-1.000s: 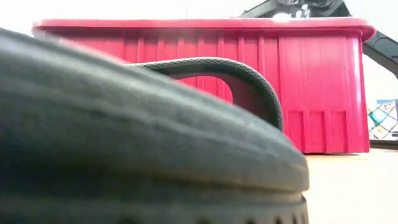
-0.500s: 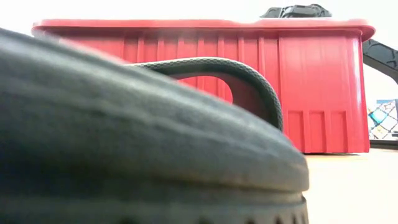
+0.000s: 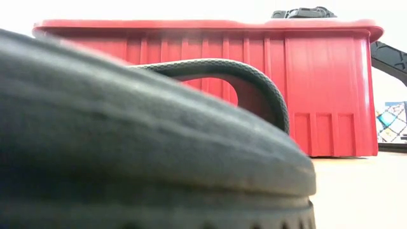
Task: Pick and place slides into bin
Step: Put the black slide into the red bin
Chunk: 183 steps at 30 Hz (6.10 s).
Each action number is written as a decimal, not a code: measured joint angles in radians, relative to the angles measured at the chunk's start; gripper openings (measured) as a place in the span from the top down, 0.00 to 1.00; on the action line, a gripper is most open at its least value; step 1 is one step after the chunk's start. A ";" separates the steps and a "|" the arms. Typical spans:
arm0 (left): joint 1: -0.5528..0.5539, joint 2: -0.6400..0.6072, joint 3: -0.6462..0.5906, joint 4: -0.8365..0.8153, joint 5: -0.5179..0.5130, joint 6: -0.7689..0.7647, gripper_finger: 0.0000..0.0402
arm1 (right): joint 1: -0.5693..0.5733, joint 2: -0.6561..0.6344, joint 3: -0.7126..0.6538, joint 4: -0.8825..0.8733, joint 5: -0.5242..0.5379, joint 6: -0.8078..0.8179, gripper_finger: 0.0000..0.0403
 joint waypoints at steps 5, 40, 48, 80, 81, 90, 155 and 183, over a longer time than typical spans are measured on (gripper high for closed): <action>0.000 0.000 0.000 0.000 0.003 0.000 0.98 | 0.001 0.000 0.000 0.000 -0.021 0.004 0.87; 0.000 0.000 0.000 0.004 0.017 -0.019 0.98 | 0.012 0.000 -0.005 0.054 0.224 0.028 0.89; 0.000 -0.002 0.000 0.003 0.017 -0.012 0.98 | 0.034 -0.001 -0.058 0.067 0.219 -0.036 0.89; 0.000 -0.008 0.000 0.005 0.112 0.031 0.98 | 0.045 -0.061 -0.073 0.111 0.165 0.036 0.69; 0.000 -0.008 0.000 0.005 0.117 0.033 0.98 | 0.045 -0.070 -0.073 0.113 0.165 0.032 0.69; 0.000 -0.008 0.000 0.004 0.149 0.021 0.98 | 0.046 -0.074 -0.073 0.096 0.235 0.016 0.68; -0.068 0.085 0.000 0.175 0.280 0.064 0.98 | 0.235 -0.944 -0.122 -0.385 0.745 -0.074 1.00; -0.541 0.453 -0.001 0.479 0.202 -0.550 1.00 | 0.483 -1.622 -1.004 -0.023 0.850 0.243 1.00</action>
